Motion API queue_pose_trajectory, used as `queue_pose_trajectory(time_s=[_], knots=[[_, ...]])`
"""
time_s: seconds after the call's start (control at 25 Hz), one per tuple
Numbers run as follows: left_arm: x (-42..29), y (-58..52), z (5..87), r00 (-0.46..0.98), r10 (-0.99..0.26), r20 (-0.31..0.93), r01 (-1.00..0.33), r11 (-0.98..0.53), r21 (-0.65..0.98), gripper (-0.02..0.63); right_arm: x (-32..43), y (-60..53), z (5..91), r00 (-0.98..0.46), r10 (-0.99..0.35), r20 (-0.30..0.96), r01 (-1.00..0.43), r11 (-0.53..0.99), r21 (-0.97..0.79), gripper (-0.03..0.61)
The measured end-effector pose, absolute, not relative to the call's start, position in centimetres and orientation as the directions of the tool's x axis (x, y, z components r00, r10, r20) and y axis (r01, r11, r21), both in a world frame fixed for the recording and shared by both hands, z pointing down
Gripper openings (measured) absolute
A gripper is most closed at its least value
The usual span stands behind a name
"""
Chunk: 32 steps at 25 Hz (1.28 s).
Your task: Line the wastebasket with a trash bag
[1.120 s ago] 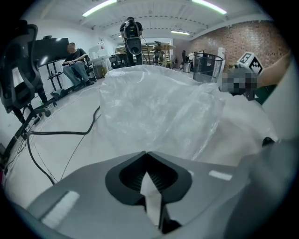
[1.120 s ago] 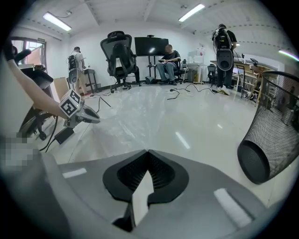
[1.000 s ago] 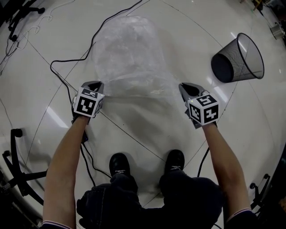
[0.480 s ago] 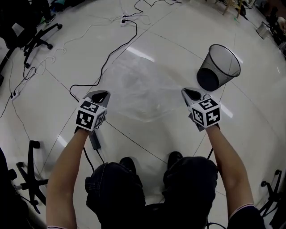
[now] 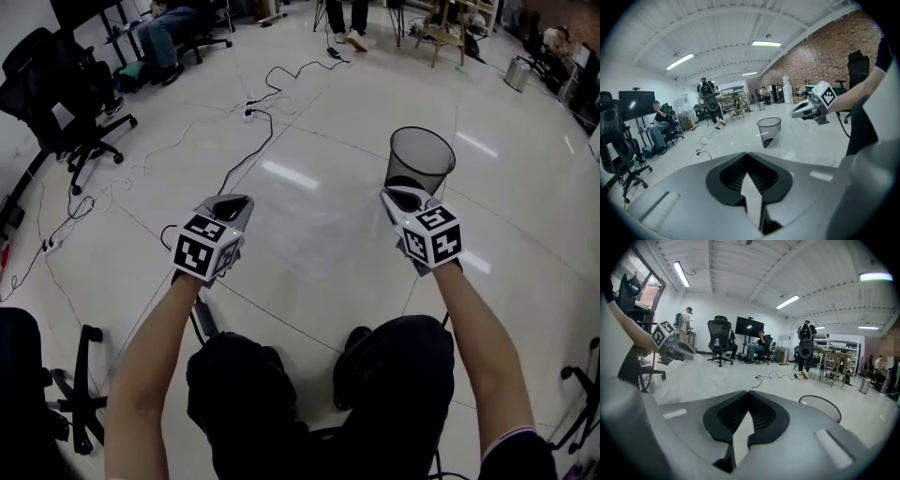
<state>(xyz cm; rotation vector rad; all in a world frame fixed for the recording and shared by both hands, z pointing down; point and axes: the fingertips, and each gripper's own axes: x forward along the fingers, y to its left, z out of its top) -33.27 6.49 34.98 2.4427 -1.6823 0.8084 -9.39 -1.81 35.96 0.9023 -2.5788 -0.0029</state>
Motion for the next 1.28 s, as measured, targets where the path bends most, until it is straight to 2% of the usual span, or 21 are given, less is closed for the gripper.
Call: queue_pose_trajectory(time_s=[0.52, 0.88, 1.28], knots=[[-26.5, 4.6, 21.5, 0.376, -0.885, 0.275, -0.849, -0.448, -0.281, 0.012, -0.4, -0.4, 22.9, -0.633, -0.75, 0.189, -0.723, 0.661, 0.202, 0.002], [-21.5, 0.5, 17.6, 0.489, -0.842, 0.227, -0.781, -0.538, -0.317, 0.012, 3.3, -1.8, 16.6, -0.564, -0.814, 0.14, -0.768, 0.579, 0.273, 0.002], [-17.3, -6.7, 16.7, 0.55, -0.812, 0.198, -0.744, -0.583, -0.325, 0.012, 6.6, -6.1, 15.0, -0.532, -0.838, 0.123, -0.783, 0.542, 0.305, 0.002]])
